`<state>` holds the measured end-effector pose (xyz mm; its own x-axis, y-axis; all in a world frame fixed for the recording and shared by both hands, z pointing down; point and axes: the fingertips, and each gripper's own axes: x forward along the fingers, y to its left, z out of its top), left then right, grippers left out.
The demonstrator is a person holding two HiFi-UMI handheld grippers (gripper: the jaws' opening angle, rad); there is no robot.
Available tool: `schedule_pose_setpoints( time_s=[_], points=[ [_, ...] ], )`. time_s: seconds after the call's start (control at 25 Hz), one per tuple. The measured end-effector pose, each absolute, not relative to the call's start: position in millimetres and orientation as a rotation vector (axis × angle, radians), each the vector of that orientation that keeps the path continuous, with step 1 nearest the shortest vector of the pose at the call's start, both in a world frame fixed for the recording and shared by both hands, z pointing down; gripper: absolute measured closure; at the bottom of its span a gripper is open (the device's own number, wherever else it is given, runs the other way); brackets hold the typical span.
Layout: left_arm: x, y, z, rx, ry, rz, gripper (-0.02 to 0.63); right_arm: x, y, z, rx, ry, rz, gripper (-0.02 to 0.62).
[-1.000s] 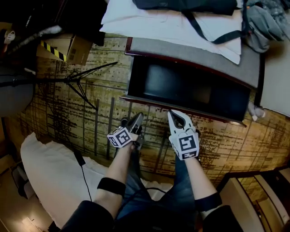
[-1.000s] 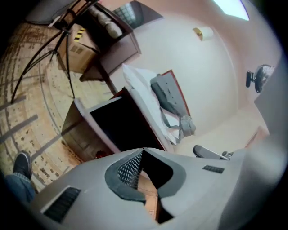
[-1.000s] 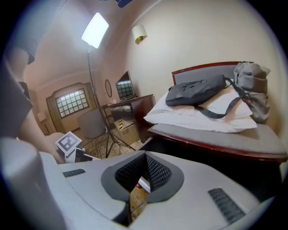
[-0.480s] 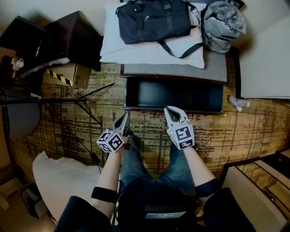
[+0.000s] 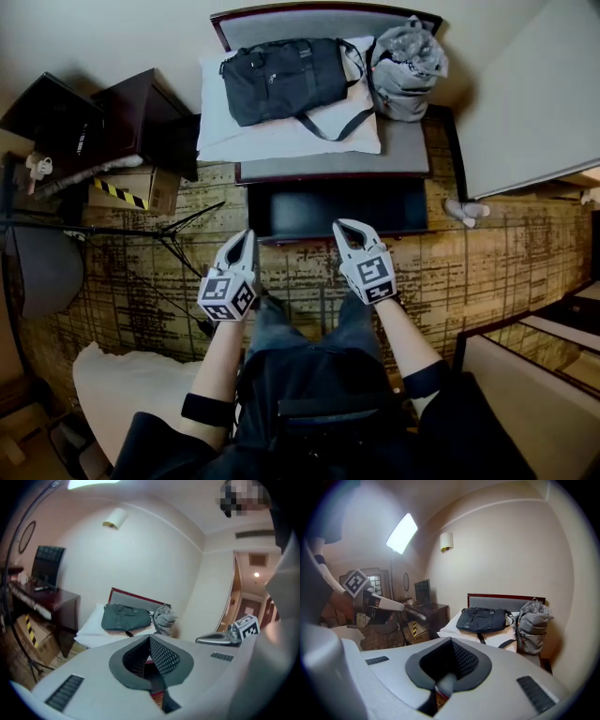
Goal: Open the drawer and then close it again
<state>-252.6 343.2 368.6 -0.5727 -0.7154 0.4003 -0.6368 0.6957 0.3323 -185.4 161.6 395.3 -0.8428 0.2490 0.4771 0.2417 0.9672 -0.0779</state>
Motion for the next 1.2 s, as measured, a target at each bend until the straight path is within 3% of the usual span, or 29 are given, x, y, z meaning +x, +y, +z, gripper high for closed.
schedule_pose_setpoints(
  time_s=[0.16, 0.44, 1.2],
  points=[
    [-248.0, 321.0, 341.2, 1.144, -2.428, 0.101, 0.604, -175.1, 144.4, 371.3, -0.289, -2.643, 0.013, 0.594],
    [-235.6, 282.0, 313.7, 1.239, -2.47, 0.288, 0.604, -157.5, 110.7, 350.3, -0.189, -2.678, 0.026, 0.594],
    [-226.6, 259.5, 320.3, 1.288, -2.424, 0.257, 0.604, -145.9, 96.4, 371.1, -0.119, -2.645, 0.083, 0.594]
  ],
)
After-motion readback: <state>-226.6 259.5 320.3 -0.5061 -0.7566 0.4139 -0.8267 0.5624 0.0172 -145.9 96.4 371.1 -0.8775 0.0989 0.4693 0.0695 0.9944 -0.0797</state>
